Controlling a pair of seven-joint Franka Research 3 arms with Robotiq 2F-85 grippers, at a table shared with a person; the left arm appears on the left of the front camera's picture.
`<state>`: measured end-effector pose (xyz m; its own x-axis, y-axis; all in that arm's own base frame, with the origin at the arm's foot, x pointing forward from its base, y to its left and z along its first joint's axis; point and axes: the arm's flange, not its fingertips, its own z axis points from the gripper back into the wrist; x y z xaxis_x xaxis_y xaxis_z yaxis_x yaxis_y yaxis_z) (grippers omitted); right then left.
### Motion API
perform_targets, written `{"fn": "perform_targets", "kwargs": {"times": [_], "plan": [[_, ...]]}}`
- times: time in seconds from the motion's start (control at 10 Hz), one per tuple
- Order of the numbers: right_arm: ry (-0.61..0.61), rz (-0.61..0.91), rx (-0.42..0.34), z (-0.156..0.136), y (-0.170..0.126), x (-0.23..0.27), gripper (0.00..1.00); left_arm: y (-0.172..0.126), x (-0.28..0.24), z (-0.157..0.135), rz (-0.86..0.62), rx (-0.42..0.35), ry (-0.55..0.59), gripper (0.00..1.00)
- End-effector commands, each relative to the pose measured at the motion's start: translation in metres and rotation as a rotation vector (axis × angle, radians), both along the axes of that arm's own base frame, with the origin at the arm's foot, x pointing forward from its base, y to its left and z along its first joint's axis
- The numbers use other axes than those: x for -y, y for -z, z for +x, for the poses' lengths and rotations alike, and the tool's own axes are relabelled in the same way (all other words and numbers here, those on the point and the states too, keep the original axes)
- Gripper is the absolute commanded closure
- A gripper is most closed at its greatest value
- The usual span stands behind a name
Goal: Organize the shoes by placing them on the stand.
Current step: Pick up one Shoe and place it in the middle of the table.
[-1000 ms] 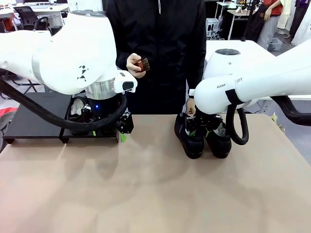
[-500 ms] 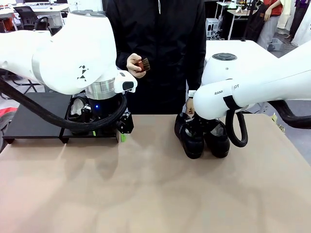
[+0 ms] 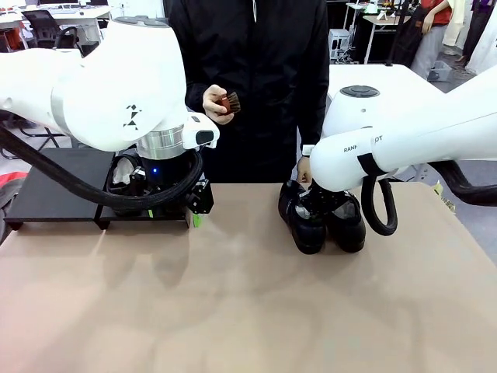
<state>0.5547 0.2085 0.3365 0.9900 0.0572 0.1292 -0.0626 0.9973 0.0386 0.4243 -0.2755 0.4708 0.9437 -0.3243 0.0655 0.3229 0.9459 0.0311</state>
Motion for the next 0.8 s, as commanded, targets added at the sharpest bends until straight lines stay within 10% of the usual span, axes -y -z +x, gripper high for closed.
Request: {"fn": "perform_targets", "kwargs": {"times": [0.0, 0.7], "plan": [[0.031, -0.039, 0.018, -0.005, 0.001, -0.003, 1.00, 0.000, -0.004, -0.001, -0.011, -0.007, 0.008, 0.00], [-0.011, 0.050, 0.107, -0.047, -0.070, -0.026, 1.00, 0.000, -0.004, -0.001, -0.011, -0.007, 0.008, 0.00]]}}
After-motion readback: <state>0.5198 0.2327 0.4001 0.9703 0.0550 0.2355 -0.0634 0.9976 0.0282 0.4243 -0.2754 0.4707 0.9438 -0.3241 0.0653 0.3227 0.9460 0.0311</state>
